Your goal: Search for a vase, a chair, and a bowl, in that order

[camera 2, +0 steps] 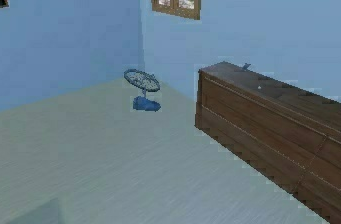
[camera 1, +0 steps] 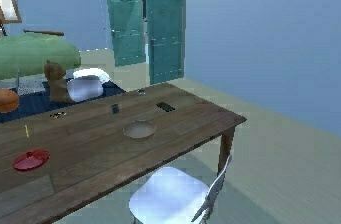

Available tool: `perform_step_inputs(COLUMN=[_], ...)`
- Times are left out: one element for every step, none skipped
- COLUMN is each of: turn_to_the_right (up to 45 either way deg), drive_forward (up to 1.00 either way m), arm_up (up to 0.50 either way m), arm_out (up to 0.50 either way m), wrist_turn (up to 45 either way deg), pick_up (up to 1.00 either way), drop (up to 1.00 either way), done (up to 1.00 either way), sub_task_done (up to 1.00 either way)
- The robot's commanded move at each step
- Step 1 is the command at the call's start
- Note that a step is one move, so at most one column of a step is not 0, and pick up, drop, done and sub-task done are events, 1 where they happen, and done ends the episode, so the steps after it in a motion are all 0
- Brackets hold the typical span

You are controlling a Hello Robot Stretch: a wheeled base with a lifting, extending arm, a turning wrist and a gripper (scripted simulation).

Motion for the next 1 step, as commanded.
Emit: perform_step_inputs(turn_to_the_right=[0.0], drive_forward=[0.0], arm_up=[0.0], arm_out=[0.0], wrist_turn=[0.0], pick_up=[0.0], drop=[0.0], done=[1.0], sub_task_done=[0.0])
